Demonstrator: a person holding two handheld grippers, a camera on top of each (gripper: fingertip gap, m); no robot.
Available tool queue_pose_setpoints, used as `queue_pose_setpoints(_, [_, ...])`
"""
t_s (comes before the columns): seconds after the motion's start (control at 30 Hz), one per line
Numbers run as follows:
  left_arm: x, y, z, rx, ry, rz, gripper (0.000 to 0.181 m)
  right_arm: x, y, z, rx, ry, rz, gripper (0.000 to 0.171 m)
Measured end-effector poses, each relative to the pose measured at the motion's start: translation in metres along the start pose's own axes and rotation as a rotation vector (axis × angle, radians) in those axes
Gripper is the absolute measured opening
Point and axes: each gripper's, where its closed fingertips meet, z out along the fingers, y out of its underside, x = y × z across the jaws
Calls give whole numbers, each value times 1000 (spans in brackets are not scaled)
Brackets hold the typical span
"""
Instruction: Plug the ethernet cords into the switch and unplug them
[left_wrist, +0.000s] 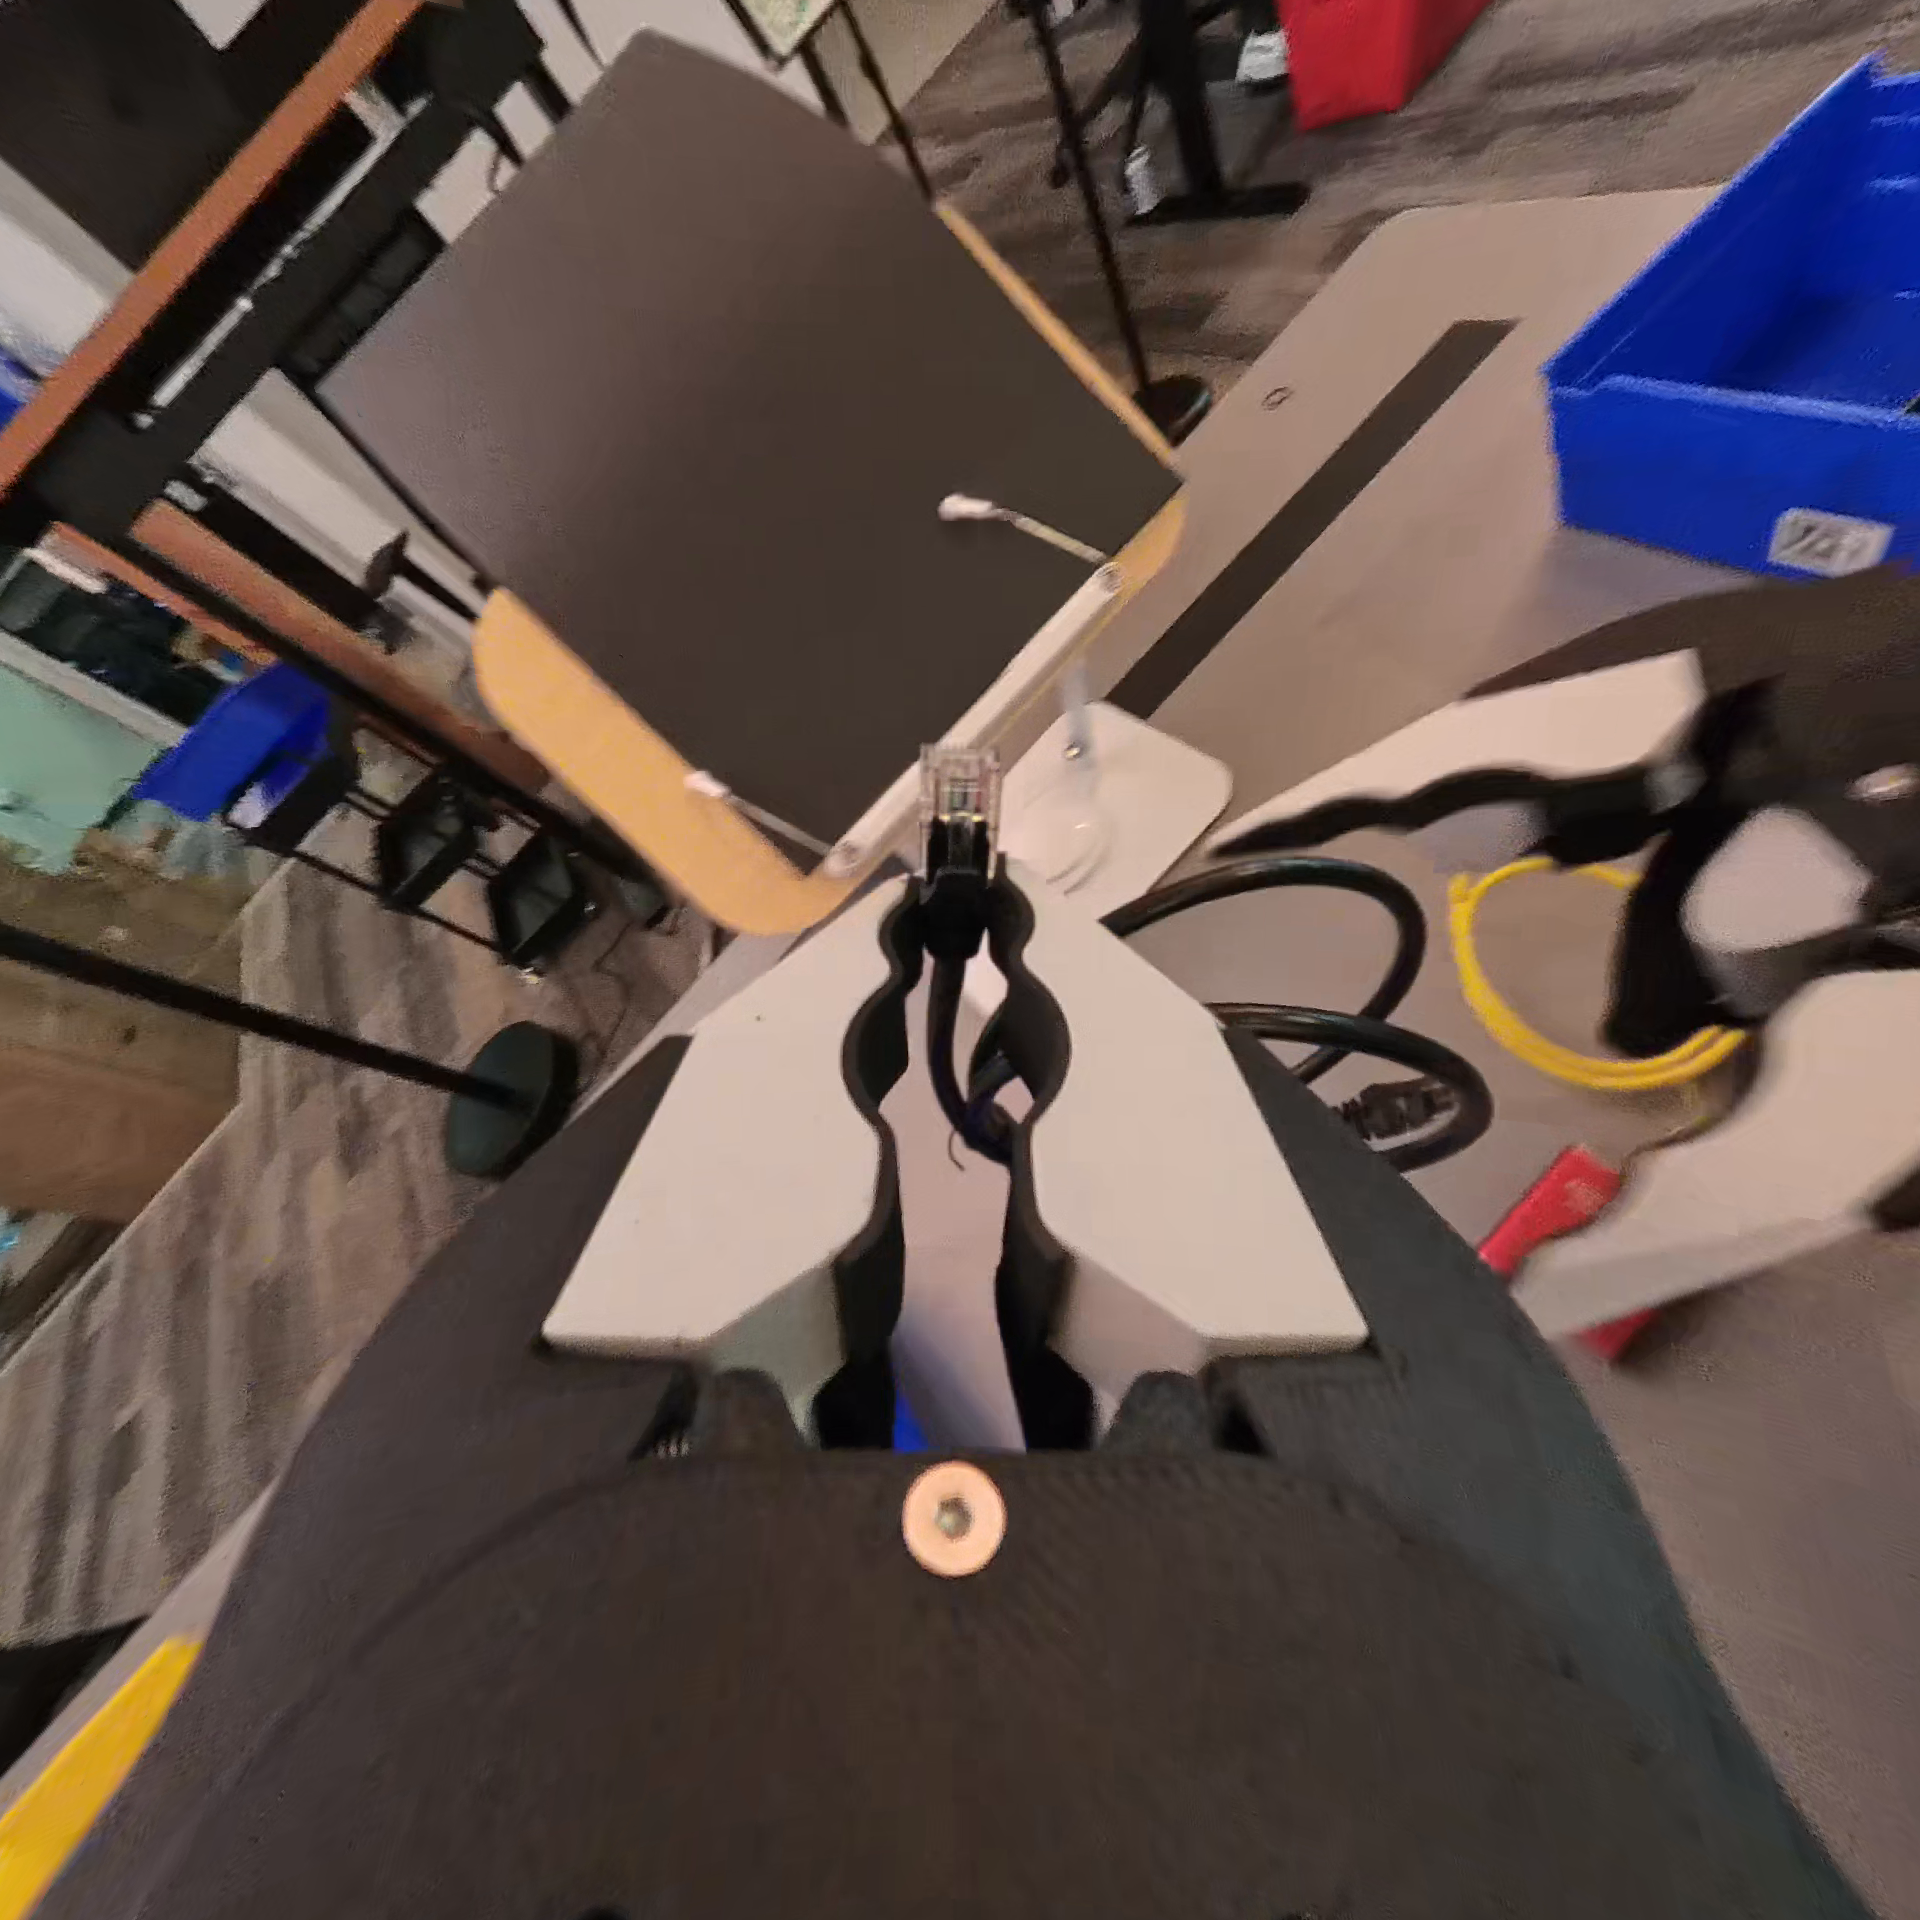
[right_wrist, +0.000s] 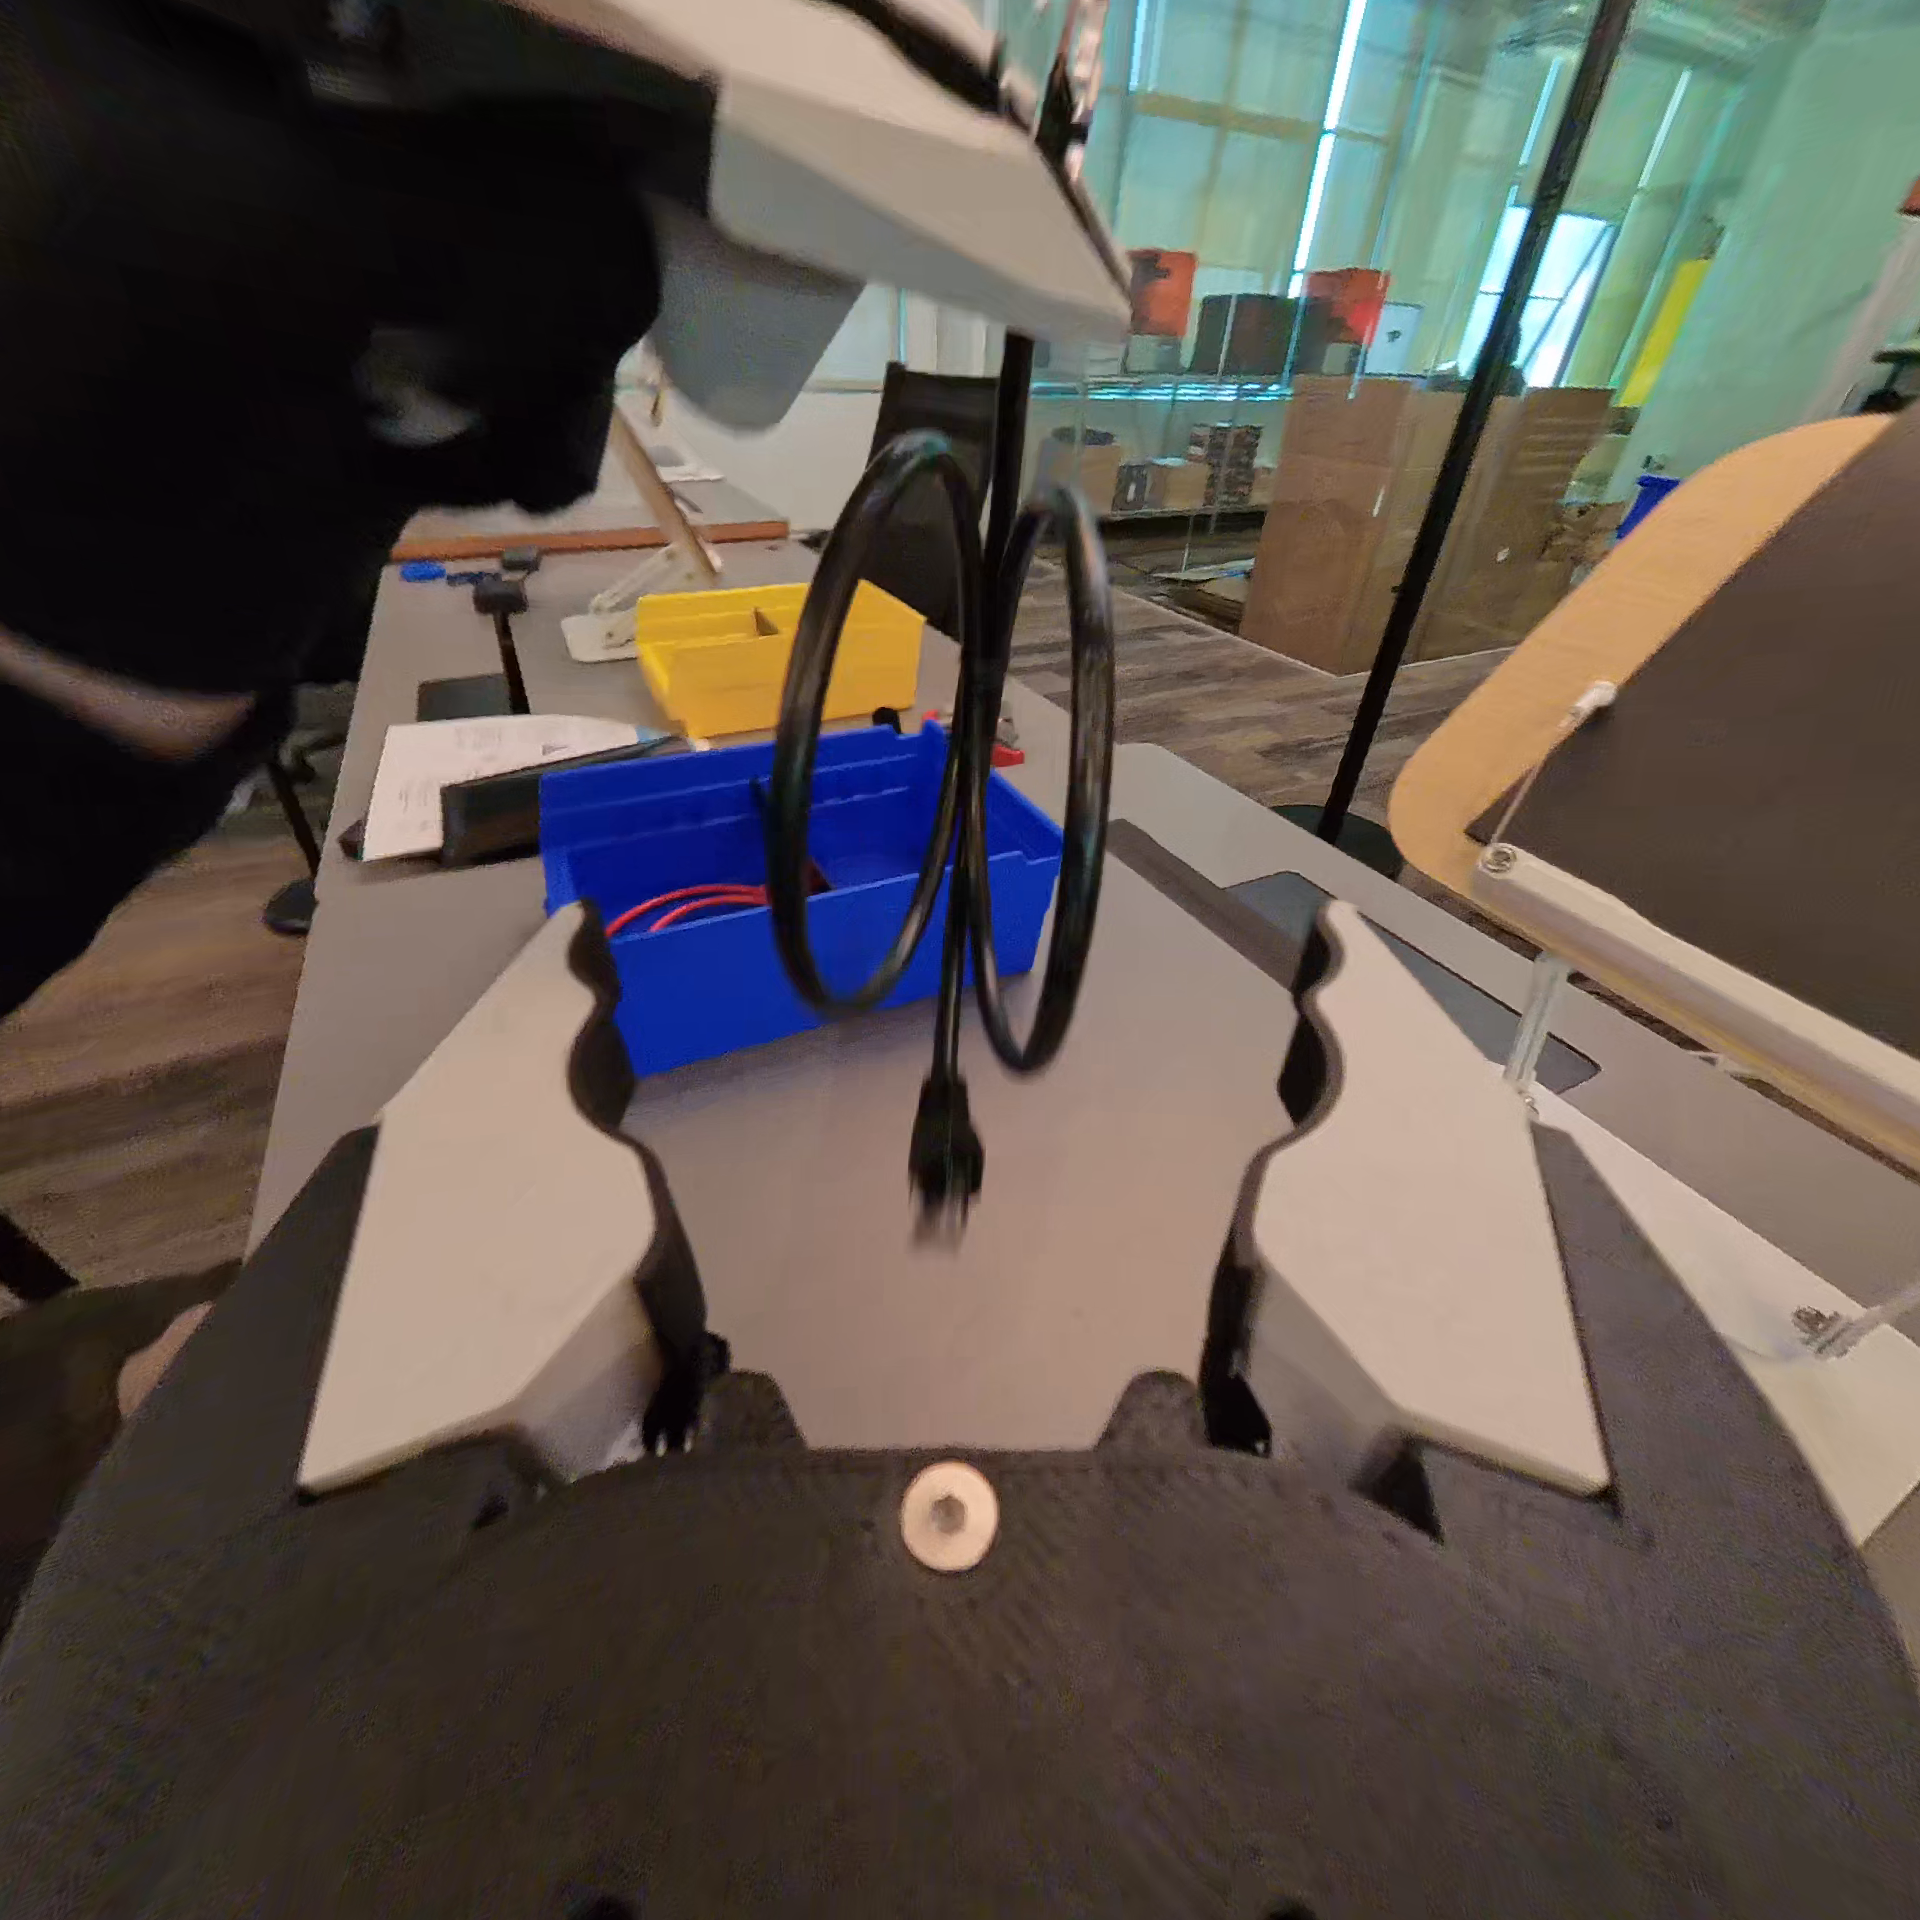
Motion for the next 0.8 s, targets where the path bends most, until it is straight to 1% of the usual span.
queue_pose_setpoints(0.03, [14,-6,6,25,29,-16,9,4,3,0,-1,-6,24,115])
queue_pose_setpoints(0.07, [25,-7,12,32,59,-33,9,8,6,-3,-9,-15,41,98])
queue_pose_setpoints(0.1, [32,-7,18,34,72,-54,9,10,10,-8,-16,-27,39,70])
queue_pose_setpoints(0.13, [37,-8,21,46,82,-67,9,12,12,-15,-15,-38,21,20])
queue_pose_setpoints(0.17, [41,-7,24,57,102,-82,8,15,15,-21,-21,-38,4,0])
queue_pose_setpoints(0.2, [43,-3,27,55,129,-111,8,17,20,-27,-56,-60,2,0])
queue_pose_setpoints(0.27, [54,4,32,56,233,-164,10,11,32,-38,-158,-167,24,0])
queue_pose_setpoints(0.3, [57,8,33,69,269,-181,14,11,35,-46,-197,-205,35,0])
queue_pose_setpoints(0.33, [60,12,34,75,302,-189,24,9,37,-53,-246,-261,58,0])
queue_pose_setpoints(0.37, [66,15,32,89,348,-182,33,5,42,-62,-310,-330,84,0])
queue_pose_setpoints(0.43, [71,20,25,121,383,-147,38,5,51,-80,-428,-424,117,0])
queue_pose_setpoints(0.5, [77,26,15,148,407,-65,44,4,58,-97,-525,-521,157,0])
queue_pose_setpoints(0.53, [83,31,11,142,433,-30,43,4,61,-105,-565,-561,172,0])
queue_pose_setpoints(0.6, [104,43,4,110,546,6,44,-1,68,-121,-650,-668,181,0])
queue_pose_setpoints(0.7, [123,59,9,50,615,7,49,-1,89,-139,-817,-735,124,0])
queue_pose_setpoints(0.8, [144,63,13,33,667,32,50,-7,97,-146,-913,-793,103,0])
